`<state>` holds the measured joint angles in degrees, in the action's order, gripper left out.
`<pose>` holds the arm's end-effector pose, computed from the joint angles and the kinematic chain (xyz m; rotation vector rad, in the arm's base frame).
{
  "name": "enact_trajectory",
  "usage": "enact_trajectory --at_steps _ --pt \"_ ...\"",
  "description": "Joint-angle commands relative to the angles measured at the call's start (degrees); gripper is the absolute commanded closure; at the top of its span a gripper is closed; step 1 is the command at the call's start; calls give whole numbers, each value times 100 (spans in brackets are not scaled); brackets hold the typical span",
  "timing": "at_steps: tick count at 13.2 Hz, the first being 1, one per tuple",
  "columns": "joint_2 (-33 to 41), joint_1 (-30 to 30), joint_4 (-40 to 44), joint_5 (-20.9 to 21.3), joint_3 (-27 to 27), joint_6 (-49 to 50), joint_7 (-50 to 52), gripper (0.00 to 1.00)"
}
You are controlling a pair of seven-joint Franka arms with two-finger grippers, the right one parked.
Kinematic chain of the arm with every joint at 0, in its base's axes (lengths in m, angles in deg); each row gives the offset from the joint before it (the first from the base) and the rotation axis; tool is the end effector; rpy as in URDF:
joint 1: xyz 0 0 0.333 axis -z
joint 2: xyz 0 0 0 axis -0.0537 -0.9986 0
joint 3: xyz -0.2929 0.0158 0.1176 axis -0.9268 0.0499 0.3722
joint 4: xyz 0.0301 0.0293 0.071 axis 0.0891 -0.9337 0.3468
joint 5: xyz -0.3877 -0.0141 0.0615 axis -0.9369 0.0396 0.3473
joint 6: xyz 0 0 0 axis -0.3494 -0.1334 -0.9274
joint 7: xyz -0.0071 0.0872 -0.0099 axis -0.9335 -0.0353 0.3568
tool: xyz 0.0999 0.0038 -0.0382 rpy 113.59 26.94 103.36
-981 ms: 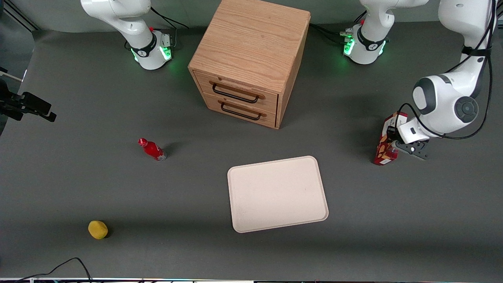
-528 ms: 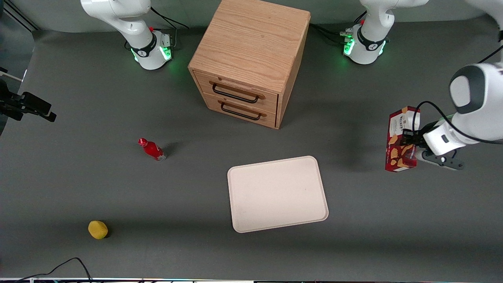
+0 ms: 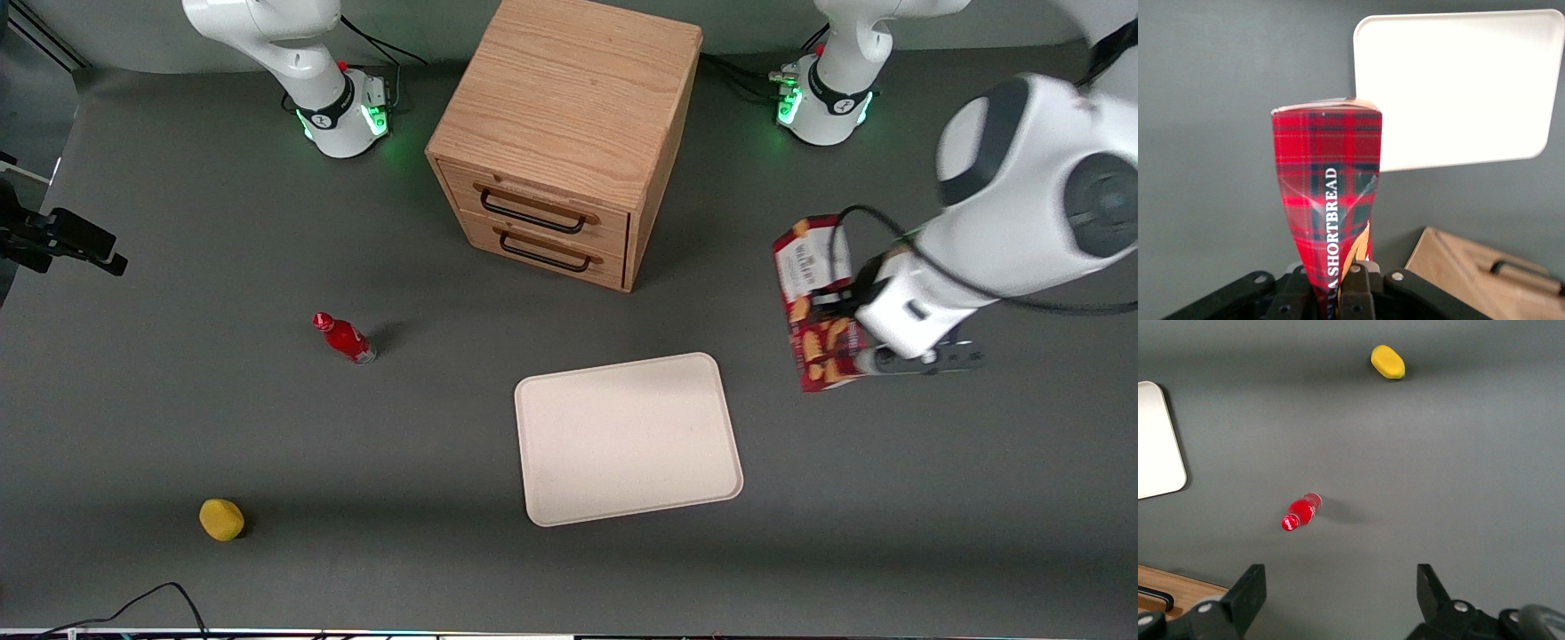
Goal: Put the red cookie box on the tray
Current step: 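Lift the box and carry it over the white tray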
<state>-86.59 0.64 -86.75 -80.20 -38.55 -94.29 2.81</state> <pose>0.6133 -0.2078 0.4909 3.0221 0.1544 -0.1887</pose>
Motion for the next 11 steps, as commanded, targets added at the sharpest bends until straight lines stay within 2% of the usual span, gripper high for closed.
enact_trajectory --at_steps 1,5,8,9,10,11 --pt "-1174 23 354 733 -500 -996 810 100" --pt "-2021 173 82 1481 -580 -2255 1242 100" --pt "-2145 182 -252 1623 -571 -3037 1260 100" --pt "-2171 182 -314 1623 -554 -3249 1251 80" --pt "-2163 182 -323 1623 -545 -3251 1251 1" --pt "-2128 164 -323 1623 -536 -3216 1251 0"
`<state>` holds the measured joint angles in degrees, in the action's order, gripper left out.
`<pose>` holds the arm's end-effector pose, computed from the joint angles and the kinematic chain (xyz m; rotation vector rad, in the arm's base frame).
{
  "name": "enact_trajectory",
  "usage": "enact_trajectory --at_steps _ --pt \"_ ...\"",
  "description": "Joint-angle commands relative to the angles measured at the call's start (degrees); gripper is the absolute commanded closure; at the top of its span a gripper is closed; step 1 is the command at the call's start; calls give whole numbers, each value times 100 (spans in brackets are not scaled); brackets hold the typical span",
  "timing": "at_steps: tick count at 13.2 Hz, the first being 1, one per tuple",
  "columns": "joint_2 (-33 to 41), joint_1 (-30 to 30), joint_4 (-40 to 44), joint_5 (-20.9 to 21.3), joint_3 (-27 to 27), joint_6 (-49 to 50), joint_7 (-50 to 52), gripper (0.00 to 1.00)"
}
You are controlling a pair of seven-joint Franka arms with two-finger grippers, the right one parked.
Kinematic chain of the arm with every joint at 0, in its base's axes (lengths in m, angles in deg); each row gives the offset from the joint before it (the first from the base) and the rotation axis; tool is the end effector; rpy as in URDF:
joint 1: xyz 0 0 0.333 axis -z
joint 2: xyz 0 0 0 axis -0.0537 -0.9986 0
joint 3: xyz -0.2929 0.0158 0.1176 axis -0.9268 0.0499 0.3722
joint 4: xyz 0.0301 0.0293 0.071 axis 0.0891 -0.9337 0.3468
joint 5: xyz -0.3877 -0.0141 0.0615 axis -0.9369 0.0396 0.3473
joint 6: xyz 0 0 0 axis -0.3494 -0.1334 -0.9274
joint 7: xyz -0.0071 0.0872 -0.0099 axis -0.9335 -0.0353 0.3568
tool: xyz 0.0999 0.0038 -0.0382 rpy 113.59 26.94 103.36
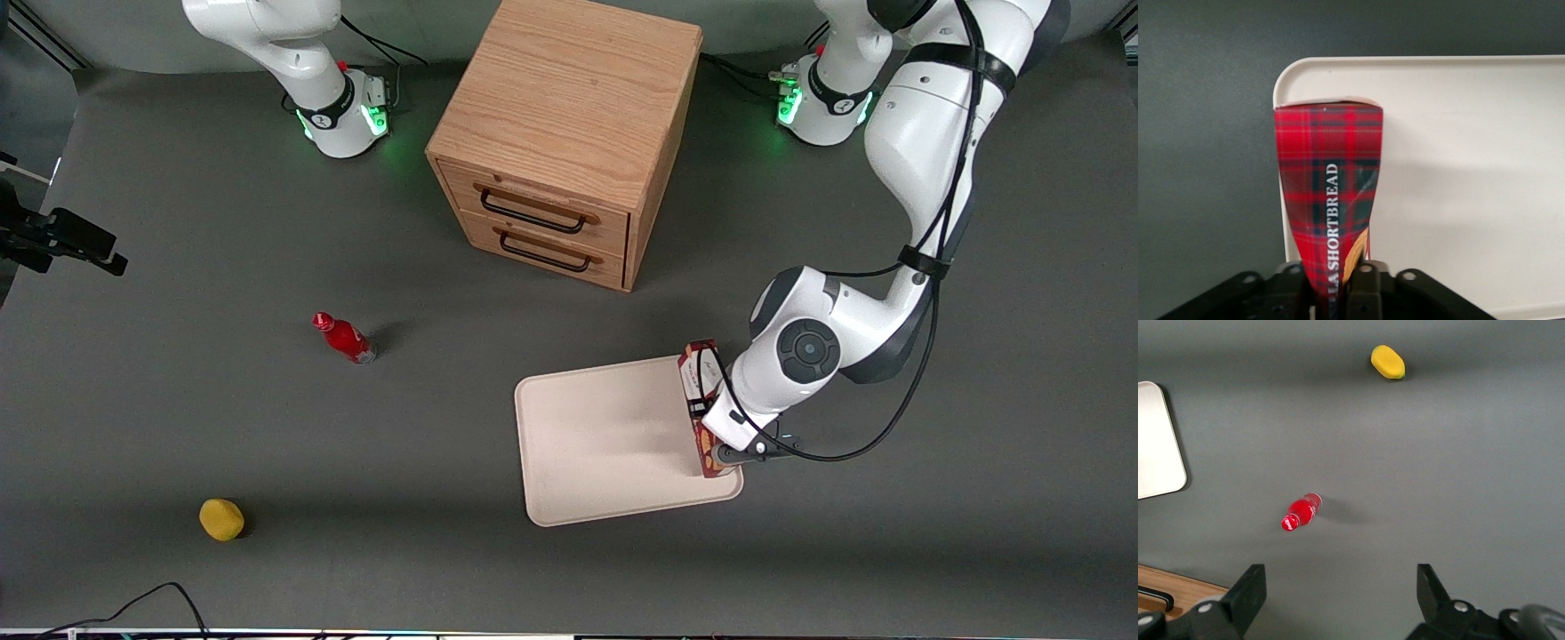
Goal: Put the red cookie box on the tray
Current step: 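Lift the box and carry it over the white tray, then lower the box onto the tray and open the left gripper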
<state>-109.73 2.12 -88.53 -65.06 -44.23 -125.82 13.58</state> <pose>0.6600 -0.2832 0.2648 3.0147 0.1772 0.0420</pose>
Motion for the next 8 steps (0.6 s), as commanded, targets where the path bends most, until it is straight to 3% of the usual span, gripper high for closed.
enact_trajectory --at_steps 1,5,6,8 --pt "246 -27 -137 108 41 42 175 0" --pt "1280 -282 -93 -14 41 1787 -192 0" --pt "1615 -387 -41 -233 75 2358 -586 0" --pt "2414 -362 65 -934 827 3431 -1770 0"
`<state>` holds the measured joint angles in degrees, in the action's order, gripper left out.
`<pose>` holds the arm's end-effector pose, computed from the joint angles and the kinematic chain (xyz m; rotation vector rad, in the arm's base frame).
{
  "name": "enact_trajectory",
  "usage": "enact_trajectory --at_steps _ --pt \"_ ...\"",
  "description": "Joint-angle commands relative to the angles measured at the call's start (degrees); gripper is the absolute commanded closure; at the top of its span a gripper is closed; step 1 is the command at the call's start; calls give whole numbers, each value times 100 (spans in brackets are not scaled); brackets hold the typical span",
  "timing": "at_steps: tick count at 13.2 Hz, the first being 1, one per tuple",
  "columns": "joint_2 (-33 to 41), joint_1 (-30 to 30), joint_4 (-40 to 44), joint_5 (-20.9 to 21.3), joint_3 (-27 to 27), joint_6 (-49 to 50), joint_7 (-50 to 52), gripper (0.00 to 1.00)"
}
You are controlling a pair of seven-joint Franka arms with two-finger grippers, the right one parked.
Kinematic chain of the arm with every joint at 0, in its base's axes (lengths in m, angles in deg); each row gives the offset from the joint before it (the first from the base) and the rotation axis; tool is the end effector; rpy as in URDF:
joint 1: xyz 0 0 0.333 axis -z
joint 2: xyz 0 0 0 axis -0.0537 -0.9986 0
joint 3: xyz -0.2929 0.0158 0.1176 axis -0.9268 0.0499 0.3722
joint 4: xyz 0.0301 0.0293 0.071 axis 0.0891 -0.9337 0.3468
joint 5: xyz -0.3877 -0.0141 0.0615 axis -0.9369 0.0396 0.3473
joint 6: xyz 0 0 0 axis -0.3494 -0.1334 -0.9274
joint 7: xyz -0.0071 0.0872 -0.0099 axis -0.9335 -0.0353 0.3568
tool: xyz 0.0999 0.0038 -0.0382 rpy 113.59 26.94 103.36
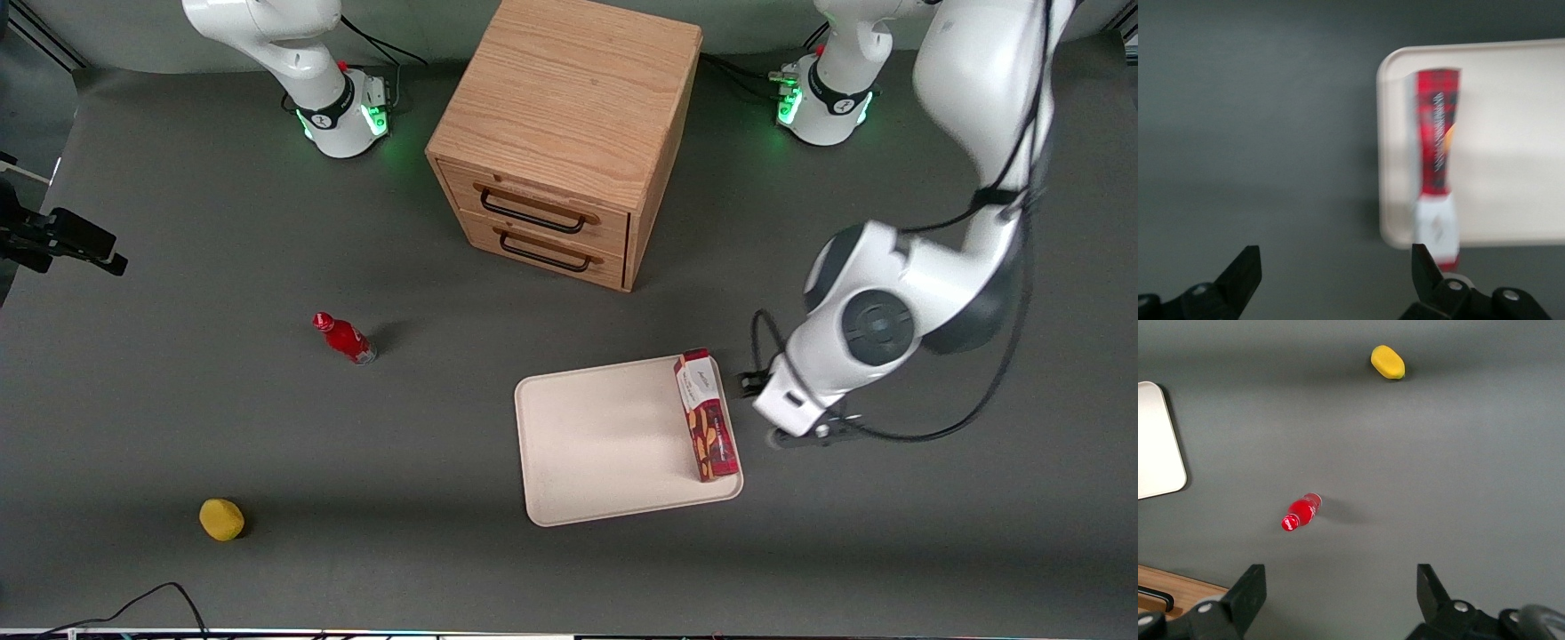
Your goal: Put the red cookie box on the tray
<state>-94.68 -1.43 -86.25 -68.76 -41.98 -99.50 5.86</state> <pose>0.6438 -0.2047 0.4146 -3.1115 -0.1490 0.1534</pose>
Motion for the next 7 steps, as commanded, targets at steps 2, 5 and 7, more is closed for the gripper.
enact_trajectory --at_steps 2,5,7 --pt "1622 2 -180 -1005 1350 1756 -2063 0" --pt "2650 -16 -722 -1024 2081 2516 -3121 0" --pt "3092 -7 -1103 -998 2224 2516 -3202 0"
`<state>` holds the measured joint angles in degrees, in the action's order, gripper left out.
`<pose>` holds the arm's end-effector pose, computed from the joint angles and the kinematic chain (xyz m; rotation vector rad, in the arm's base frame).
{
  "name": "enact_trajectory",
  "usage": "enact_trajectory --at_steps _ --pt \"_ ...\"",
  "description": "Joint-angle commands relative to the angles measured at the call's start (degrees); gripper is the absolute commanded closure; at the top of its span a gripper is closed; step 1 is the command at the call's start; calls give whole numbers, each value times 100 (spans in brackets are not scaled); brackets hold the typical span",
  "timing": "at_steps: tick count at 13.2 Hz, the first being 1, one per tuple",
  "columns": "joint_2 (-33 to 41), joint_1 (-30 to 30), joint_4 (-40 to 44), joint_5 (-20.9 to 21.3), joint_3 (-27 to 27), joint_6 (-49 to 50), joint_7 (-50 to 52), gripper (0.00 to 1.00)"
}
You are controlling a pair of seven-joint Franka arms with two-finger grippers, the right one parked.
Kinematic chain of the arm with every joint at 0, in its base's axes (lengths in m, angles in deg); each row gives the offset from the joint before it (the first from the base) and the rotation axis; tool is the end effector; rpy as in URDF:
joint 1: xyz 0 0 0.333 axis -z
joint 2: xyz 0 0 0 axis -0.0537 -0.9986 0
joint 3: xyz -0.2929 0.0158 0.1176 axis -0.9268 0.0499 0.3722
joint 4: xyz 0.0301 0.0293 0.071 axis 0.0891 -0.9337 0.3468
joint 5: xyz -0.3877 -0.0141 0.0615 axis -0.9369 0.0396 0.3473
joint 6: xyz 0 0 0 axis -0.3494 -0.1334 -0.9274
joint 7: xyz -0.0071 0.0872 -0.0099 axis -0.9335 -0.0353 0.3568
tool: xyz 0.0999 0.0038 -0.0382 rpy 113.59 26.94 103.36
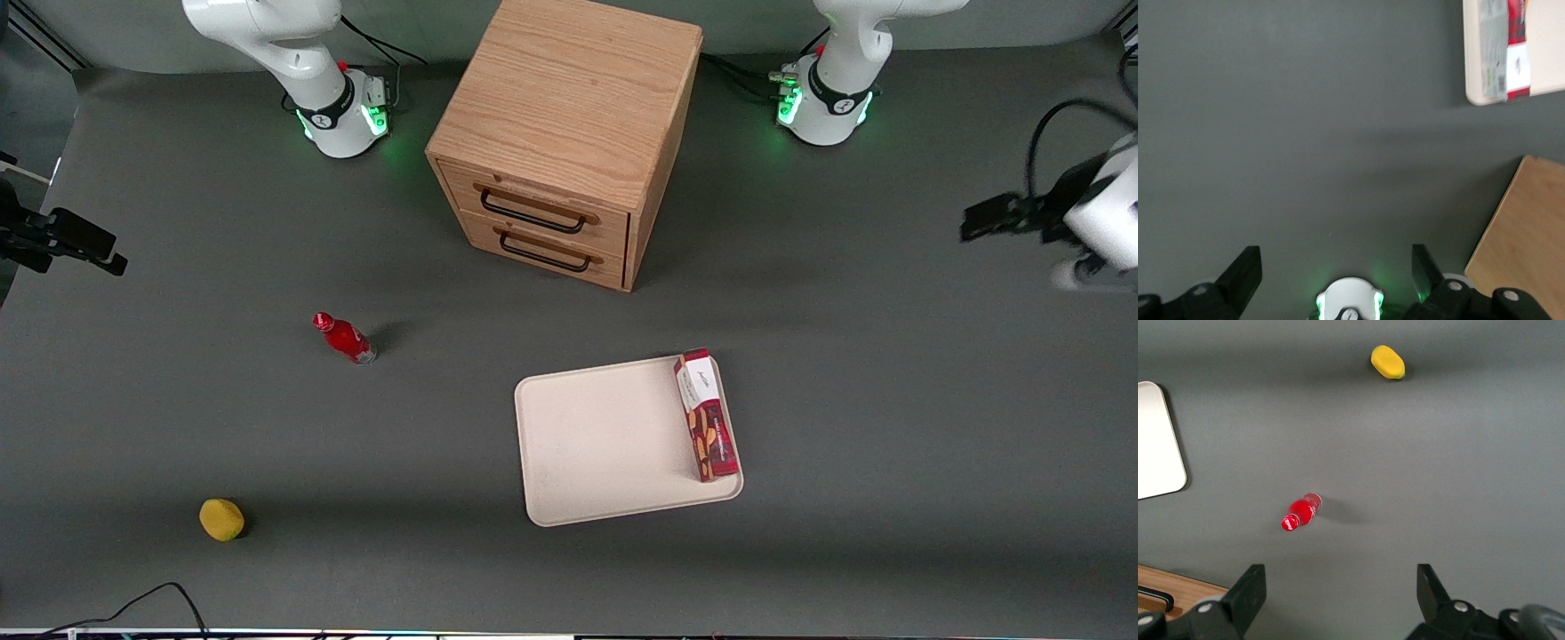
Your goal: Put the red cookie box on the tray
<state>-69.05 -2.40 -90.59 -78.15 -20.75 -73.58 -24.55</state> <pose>0.5353 0.0020 0.6083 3.0960 -0.0558 -0.3225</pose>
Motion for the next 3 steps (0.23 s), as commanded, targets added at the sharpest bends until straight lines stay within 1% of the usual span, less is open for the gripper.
enact_trajectory --at_steps 1,3 --pt "513 107 -556 -7 84 -23 -187 0" --pt "372 116 -293 90 39 4 -205 0"
